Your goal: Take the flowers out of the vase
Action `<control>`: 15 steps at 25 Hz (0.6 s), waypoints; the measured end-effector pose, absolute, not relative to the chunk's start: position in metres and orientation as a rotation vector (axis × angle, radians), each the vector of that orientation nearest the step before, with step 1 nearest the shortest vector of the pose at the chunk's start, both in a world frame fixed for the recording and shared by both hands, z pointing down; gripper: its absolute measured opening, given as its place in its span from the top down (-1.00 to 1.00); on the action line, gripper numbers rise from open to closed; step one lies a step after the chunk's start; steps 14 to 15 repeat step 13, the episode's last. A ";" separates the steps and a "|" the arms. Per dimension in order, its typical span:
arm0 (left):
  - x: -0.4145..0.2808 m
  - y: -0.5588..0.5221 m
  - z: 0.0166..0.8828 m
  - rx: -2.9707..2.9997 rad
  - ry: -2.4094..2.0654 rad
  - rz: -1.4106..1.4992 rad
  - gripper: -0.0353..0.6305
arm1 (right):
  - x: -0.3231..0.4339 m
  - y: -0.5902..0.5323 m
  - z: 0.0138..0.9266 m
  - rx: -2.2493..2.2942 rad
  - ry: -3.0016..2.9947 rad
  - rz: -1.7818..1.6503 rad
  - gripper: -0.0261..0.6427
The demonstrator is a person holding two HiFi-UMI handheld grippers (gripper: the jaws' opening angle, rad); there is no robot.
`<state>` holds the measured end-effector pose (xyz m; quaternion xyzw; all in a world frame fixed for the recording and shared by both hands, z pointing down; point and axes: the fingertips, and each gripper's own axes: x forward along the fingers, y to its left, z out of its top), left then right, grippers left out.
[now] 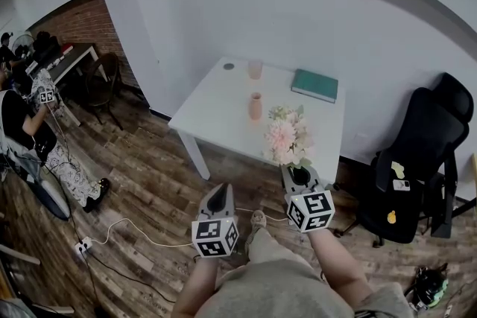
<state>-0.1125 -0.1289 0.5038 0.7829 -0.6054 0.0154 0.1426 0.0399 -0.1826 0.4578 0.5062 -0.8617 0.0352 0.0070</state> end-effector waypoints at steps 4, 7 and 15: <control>-0.113 -0.128 0.505 2.253 -1.743 0.052 0.85 | 0.040 -0.183 0.458 1.587 -2.696 0.118 0.81; -0.113 -0.129 0.506 2.249 -1.740 0.060 0.85 | 0.039 -0.183 0.459 1.585 -2.695 0.126 0.81; -0.113 -0.128 0.506 2.246 -1.739 0.062 0.85 | 0.039 -0.183 0.461 1.586 -2.698 0.132 0.81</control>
